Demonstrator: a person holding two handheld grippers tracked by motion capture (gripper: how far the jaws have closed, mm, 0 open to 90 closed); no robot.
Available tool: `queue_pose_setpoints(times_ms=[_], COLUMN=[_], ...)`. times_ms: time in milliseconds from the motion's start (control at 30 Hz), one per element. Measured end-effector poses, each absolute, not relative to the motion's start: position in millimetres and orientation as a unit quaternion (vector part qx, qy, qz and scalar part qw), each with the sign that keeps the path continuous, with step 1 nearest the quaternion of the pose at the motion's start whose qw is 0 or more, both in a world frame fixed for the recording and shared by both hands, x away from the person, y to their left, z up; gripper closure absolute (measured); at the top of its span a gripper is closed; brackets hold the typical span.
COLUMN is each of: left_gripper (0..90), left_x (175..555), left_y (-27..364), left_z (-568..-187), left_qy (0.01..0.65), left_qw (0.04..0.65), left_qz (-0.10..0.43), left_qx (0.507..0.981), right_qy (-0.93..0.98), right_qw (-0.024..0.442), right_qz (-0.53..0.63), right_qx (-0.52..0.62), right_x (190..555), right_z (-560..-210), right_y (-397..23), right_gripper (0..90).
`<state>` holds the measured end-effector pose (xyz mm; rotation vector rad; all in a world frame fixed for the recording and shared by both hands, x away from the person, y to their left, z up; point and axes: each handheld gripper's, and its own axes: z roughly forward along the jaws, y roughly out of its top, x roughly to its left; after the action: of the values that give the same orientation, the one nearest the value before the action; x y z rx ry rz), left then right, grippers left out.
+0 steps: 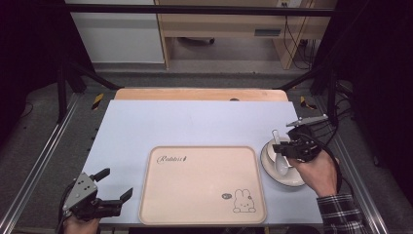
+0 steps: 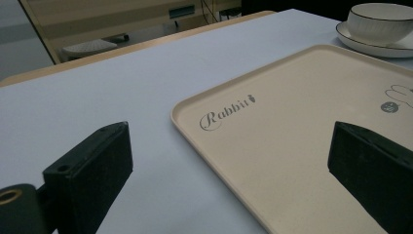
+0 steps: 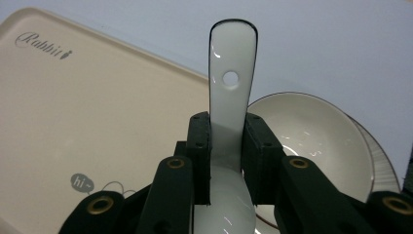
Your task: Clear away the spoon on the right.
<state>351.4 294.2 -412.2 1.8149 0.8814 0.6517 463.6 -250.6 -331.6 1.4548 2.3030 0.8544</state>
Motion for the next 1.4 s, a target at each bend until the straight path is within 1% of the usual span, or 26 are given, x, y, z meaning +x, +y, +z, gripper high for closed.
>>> queue_pose_setpoints(times_ms=[600,833,1400], left_gripper=[2.1,2.1,2.1], left_x=[351,351,351], left_y=[294,294,294], left_z=[-412,-412,-412], left_qy=[0.362,0.362,0.362], left_qw=[0.489,0.490,0.490], left_qz=[0.269,0.269,0.269], left_qx=[0.747,0.746,0.746], right_qy=[0.825,0.831,0.840], right_qw=[0.114,0.099,0.076], right_qz=[0.284,0.281,0.272], right_qx=[0.475,0.469,0.463], right_x=[456,455,454], right_z=[-344,-356,-383], right_y=[-215,-202,-184], right_gripper=[75.1,75.1,75.1])
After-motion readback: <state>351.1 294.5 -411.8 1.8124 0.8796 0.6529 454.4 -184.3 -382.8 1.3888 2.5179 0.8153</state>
